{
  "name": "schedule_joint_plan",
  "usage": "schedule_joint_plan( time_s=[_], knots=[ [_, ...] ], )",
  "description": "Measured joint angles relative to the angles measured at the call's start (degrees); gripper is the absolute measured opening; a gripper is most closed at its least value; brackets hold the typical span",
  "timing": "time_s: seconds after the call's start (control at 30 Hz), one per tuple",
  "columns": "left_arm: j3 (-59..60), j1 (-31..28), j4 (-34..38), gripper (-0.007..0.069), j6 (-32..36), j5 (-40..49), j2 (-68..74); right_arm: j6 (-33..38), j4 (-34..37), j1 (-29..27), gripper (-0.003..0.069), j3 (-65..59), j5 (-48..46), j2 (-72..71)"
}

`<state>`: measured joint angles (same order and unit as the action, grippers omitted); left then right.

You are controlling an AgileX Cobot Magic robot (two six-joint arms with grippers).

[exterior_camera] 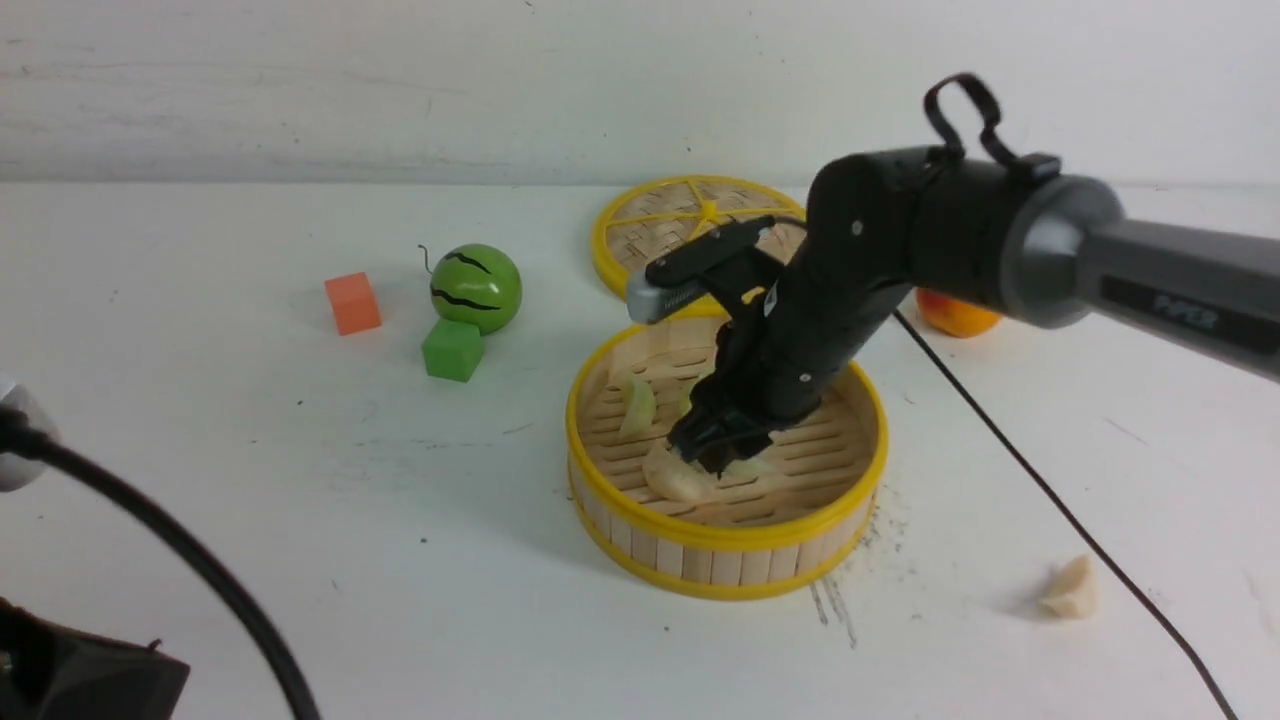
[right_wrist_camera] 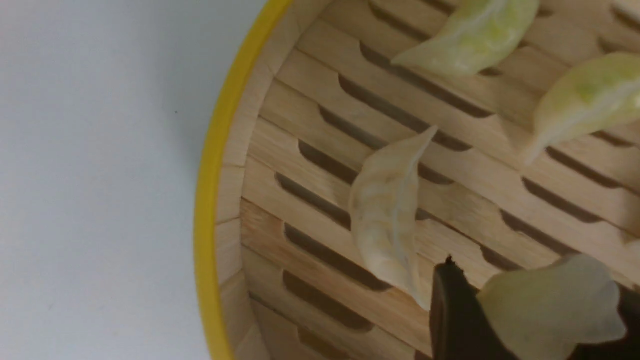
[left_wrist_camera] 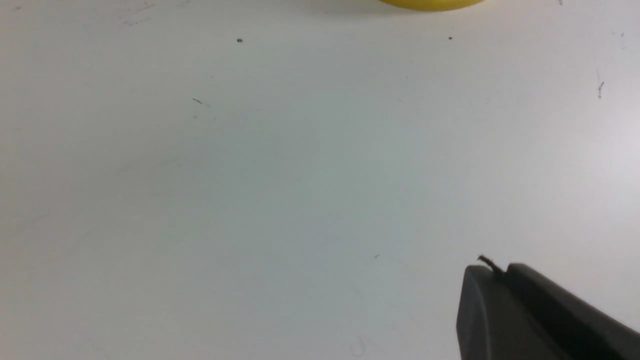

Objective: Put the dumplings into the steamer on the white table.
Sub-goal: 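Place the dumpling in the bamboo steamer basket with the right gripper, then reach for and grasp a dumpling lying on the table beside the steamer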

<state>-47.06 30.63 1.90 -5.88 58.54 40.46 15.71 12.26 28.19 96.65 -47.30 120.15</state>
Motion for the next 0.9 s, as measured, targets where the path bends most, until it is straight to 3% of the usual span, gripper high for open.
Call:
schedule_joint_plan(
  time_s=[0.13, 0.23, 0.5, 0.77, 0.9],
  knots=[
    [0.00, 0.00, -1.90, 0.0029, 0.00, 1.02, -4.50, -3.92, -1.65, 0.00, 0.0246, 0.11, 0.39, 1.58],
    [0.00, 0.00, -2.97, 0.0033, 0.00, 1.17, -7.15, -5.93, -3.14, 0.06, 0.0286, 0.42, 0.47, 1.58],
    [0.00, 0.00, -4.78, 0.0039, -0.22, 1.32, -9.97, -9.18, -8.28, -0.10, 0.0521, 5.63, -10.82, -4.72],
    [0.00, 0.00, -4.78, 0.0046, -1.31, -1.75, -10.00, -9.64, -8.60, -3.29, 0.0539, 3.43, -21.16, -18.29],
    [0.00, 0.00, -4.78, 0.0049, -1.36, -3.23, -10.00, -13.73, -8.71, -8.94, 0.0529, -11.74, -18.65, -25.41]
  ],
)
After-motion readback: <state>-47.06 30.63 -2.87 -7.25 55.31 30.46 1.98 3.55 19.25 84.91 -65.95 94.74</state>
